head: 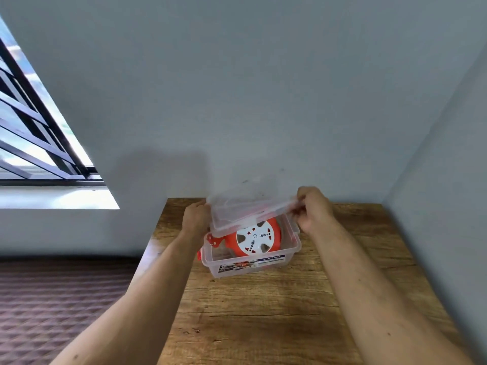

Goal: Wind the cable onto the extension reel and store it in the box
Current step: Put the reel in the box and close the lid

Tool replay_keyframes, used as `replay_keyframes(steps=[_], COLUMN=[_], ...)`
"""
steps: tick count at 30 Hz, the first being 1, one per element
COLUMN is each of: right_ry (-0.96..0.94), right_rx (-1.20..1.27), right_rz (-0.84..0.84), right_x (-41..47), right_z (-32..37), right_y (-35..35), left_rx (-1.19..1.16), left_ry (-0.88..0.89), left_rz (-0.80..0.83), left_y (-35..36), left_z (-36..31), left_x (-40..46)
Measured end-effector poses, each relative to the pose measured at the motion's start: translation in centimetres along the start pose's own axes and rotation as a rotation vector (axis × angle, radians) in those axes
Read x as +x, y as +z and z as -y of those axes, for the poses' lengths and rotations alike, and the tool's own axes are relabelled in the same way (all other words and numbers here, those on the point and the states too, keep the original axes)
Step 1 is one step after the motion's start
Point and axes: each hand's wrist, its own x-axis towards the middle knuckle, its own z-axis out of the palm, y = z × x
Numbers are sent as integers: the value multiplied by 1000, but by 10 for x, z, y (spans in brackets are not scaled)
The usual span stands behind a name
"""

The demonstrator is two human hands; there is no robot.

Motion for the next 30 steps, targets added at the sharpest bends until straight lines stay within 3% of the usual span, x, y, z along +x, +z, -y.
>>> replay_keyframes(steps=[4,7,12,19,22,26,30], right_ry=[23,-117,-216,49,29,-11,12], right_rx=[-520,-857,-1267,-1296,-1338,-1398,-1296], right_rz=[-7,-81,-98,83,124,171,163], right_x=[18,22,27,32,37,46,56], right_z=[-21,-26,-13,0,-3,-7,-13], right_y=[-27,-38,-33,-23,-16,-5,-4], left_rx=[300,519,633,626,488,406,287], left_ry=[61,116,143,55,-29,-16,-35], left_rz=[-123,-187,-221,-152,-127,-129,-127], left_y=[-12,-16,-19,-31,-38,-40,-38], left_z=[2,1,8,13,16,20,21], left_x=[-6,-11,-17,-11,-6,2,14])
